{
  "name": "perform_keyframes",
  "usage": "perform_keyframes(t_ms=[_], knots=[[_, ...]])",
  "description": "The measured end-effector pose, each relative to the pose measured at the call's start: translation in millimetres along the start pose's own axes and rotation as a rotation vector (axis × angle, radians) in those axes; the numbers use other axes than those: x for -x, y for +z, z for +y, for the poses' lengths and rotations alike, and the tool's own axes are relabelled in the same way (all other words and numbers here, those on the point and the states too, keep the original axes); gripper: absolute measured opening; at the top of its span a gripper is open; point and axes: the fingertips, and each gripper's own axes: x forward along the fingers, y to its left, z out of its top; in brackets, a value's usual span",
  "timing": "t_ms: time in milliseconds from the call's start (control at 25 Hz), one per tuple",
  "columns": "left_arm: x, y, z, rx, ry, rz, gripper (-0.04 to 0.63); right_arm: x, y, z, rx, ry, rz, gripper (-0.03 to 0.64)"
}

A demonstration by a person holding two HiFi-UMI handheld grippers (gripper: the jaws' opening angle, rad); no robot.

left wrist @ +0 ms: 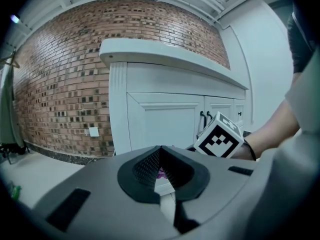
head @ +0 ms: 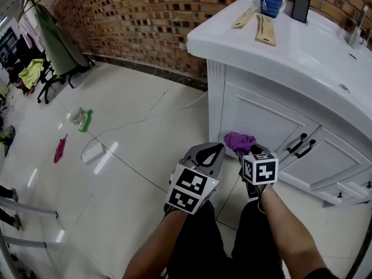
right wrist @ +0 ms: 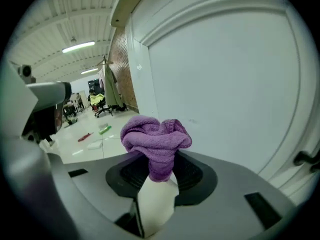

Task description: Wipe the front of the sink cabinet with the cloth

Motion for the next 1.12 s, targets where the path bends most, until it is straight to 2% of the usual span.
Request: perform_keyframes(t_ms=[200,360,480,720,1120], knots=[[-5,-2,14,0.012,0.012,-0.018,0.003,-43,1,17,-0.184,0.093,0.012,0.143],[-7,0,20,-0.004,0.014,-0.019,0.003,-69,-1,26,-0.344,0.134,0.021,0.143],[-12,4,24,-0.017,0.017,-0.014,0.003,-76,1,23,-0.421,0.133,0.004,0.143],[-19,13,10,-0.023,0.001,-0.023,0.003,-56,-10,-8,-0.439,0.073,-0.046,0.143],[-41,14,-37,-0.003,-0.062,-0.011,0.003,-6,-49,-68,-0.436,-0.031,-0.056,0.133]])
